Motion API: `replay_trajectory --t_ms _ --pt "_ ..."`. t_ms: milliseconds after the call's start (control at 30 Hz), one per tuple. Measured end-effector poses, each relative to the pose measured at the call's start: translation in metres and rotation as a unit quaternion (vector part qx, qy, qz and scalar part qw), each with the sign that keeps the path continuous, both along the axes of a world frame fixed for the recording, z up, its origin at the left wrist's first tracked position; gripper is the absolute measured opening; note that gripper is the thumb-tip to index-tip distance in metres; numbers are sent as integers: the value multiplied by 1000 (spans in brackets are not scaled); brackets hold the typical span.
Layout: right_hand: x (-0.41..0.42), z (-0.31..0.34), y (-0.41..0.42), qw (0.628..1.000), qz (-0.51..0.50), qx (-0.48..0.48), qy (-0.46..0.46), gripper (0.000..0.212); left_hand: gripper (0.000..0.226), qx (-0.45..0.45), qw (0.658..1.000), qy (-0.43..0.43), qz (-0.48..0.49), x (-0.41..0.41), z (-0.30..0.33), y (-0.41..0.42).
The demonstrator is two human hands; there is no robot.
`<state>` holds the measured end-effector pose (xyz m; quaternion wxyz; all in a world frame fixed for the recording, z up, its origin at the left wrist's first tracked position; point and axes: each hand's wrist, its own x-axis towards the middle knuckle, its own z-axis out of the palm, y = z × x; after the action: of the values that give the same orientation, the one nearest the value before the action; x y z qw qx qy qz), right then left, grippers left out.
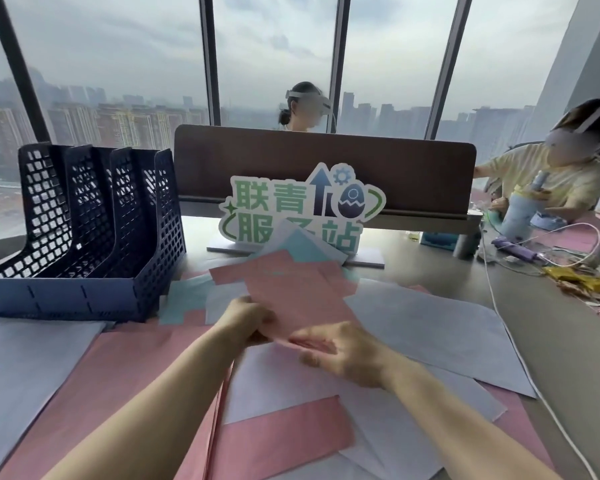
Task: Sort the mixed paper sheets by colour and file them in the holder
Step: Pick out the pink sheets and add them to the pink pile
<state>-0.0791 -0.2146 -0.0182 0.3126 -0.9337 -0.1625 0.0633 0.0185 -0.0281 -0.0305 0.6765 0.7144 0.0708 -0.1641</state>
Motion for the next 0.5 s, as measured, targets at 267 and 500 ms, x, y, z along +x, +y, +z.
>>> replay_trajectory --t_ms 267,500 --pt "112 -24 -39 956 -275 -104 -16 24 40 127 988 -45 82 16 -16 62" --pt "179 -11 -60 951 -209 -222 56 91 28 47 996 13 69 19 -21 77"
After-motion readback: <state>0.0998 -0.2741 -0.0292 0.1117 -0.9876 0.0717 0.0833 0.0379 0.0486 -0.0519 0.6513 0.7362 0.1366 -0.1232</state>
